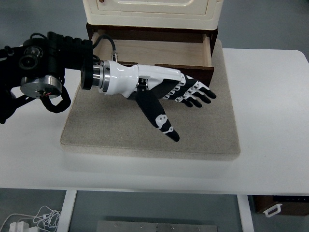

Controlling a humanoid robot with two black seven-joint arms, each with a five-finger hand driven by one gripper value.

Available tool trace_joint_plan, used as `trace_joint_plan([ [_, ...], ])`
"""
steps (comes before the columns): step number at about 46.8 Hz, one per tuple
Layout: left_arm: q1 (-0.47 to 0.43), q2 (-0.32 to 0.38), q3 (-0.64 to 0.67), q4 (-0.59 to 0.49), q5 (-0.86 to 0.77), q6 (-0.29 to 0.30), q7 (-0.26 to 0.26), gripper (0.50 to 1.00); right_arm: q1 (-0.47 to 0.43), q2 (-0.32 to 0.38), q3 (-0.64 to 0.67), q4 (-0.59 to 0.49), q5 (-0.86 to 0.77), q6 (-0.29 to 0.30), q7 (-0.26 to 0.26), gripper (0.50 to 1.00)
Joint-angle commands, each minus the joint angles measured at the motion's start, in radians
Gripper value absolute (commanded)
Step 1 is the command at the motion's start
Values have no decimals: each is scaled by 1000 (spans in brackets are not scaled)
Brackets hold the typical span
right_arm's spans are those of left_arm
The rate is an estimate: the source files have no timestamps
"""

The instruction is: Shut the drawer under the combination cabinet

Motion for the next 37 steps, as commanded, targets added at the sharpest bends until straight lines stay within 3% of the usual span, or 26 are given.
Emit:
trace_joint_plan([
  [1, -5, -2, 33, -11, 4, -8, 45, 1000, 0, 0, 0, 0, 0, 1, 0, 952],
  [7, -6, -19, 42, -9, 63, -7, 138, 1000, 0, 0, 0, 0, 0, -1, 0, 952],
  [19, -32, -36, 96, 14, 76, 2, 238, 990, 0, 0, 0, 0, 0, -1, 0, 952],
  [27, -51, -36, 99, 71, 79, -4, 271, 988, 0, 0, 0, 0, 0, -1, 0, 952],
  [37, -60, -68, 99, 160, 82, -7, 271, 988, 0, 0, 0, 0, 0, -1, 0, 952],
])
